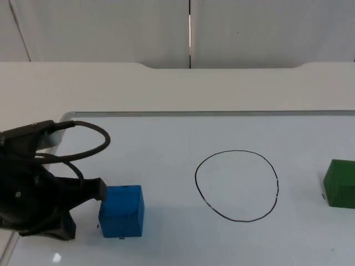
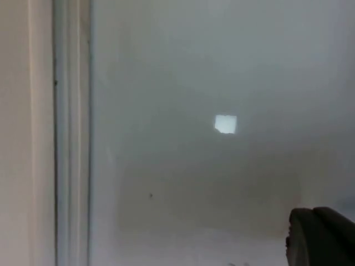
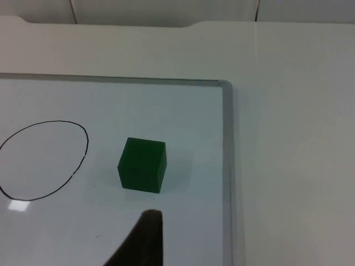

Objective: Push the two cubes into the marked area.

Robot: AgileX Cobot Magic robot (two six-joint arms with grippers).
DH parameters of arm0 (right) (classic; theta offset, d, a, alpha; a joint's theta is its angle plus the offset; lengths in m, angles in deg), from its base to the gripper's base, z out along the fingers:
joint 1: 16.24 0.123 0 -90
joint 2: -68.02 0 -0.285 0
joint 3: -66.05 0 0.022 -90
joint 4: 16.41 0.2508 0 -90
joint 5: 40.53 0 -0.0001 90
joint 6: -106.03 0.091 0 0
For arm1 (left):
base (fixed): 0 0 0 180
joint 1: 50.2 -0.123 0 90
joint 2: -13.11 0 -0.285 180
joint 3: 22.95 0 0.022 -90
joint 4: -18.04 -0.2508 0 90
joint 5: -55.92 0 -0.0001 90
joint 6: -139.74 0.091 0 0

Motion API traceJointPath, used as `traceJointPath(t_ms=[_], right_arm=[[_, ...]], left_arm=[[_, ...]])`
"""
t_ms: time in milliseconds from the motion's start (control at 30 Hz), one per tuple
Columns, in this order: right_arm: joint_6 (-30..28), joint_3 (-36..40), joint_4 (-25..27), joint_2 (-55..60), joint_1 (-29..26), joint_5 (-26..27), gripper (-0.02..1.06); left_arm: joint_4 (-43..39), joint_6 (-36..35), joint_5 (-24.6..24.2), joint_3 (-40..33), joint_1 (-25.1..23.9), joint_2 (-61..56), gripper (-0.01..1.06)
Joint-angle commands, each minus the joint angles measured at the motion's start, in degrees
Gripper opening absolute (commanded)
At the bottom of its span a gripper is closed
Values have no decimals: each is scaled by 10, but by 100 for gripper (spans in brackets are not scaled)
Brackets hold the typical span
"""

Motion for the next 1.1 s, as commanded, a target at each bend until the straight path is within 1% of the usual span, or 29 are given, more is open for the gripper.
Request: traceJointPath(t_ms=[0,233,333,700,833,1000,1067], right_arm=[[-5,5,3,-2,-4,2,105],[-5,5,3,-2,-4,2,105],[-5,5,3,-2,-4,2,105],[-5,5,3,-2,-4,2,105],[-5,5,3,-2,-4,2,105],[-5,5,3,-2,-4,2,105],[-5,5,3,-2,-4,2,105]], left_arm=[[20,-3,14,0,8,5,0],[41,-3,34,1,35,9,0],[59,-3,39,1,36,9,0],[70,1,33,2,36,9,0],[74,6,48,2,36,9,0],[75,6,43,6,36,9,0],[75,6,55,6,36,9,0]])
